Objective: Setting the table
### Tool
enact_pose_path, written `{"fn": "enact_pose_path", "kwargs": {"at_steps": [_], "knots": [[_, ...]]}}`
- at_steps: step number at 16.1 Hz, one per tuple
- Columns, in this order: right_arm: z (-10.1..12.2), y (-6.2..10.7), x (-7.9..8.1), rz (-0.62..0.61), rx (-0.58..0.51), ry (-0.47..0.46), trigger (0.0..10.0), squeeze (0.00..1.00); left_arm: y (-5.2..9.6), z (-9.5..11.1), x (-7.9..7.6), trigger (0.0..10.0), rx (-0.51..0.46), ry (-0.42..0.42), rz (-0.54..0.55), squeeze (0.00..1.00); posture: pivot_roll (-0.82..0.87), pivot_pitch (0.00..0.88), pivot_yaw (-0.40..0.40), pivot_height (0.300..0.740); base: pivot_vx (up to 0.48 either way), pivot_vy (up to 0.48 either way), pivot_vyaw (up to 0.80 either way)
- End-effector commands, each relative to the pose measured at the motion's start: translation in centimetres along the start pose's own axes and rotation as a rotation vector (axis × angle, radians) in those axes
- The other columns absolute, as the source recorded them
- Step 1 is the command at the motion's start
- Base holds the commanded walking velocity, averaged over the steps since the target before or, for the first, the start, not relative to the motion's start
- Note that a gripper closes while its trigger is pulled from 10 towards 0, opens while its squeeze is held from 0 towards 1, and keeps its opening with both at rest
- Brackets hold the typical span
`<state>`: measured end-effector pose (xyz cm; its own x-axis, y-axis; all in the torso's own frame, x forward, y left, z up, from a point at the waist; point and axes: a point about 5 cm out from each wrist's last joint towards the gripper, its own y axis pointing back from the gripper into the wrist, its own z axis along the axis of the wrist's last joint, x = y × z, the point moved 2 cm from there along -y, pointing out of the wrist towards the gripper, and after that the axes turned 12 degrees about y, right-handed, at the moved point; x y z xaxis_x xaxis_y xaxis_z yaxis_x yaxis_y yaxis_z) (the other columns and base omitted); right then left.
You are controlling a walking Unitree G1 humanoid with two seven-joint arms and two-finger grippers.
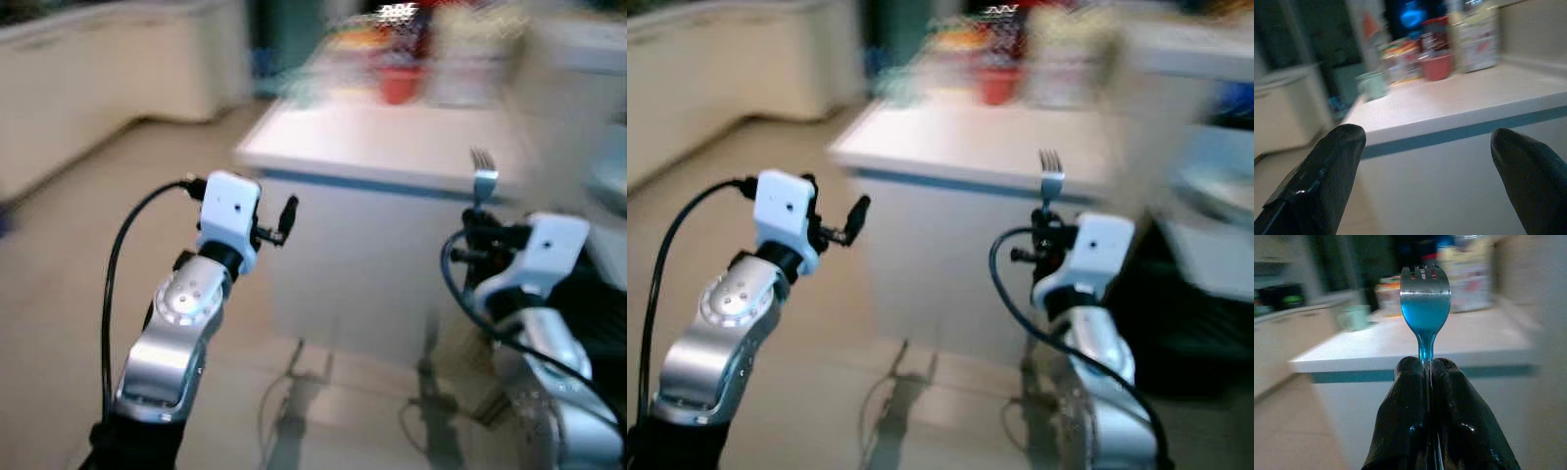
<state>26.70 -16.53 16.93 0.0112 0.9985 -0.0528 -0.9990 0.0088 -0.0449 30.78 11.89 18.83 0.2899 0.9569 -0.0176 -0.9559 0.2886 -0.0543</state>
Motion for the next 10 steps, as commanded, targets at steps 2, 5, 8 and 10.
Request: {"fn": "enact_pose_path", "kwargs": {"at_steps": [2, 5, 8, 10], "knots": [[-0.4, -0.6, -0.2, -0.008, 0.029, 0.032, 10.0, 0.00, -0.4, -0.1, -0.2, 10.0, -0.004, -0.002, 0.012, 0.00, -0.05, 0.000, 0.006, 0.740, 0.000, -0.392, 0.00], [-0.9, -1.1, -0.5, -0.017, 0.057, 0.097, 10.0, 0.00, -0.7, 0.0, 0.0, 10.0, -0.011, 0.008, 0.035, 0.00, -0.05, 0.000, 0.009, 0.740, 0.000, -0.398, 0.00], [-0.7, -1.6, -0.7, -0.025, 0.049, 0.113, 10.0, 0.00, -1.0, 0.3, 0.1, 10.0, -0.021, 0.005, 0.045, 0.00, -0.05, 0.000, 0.004, 0.740, 0.000, -0.401, 0.00], [-0.6, -1.8, -1.0, -0.044, 0.044, 0.164, 10.0, 0.00, -1.3, 0.3, 0.2, 10.0, -0.024, 0.008, 0.055, 0.00, -0.06, 0.000, 0.005, 0.740, 0.000, -0.405, 0.00]]}}
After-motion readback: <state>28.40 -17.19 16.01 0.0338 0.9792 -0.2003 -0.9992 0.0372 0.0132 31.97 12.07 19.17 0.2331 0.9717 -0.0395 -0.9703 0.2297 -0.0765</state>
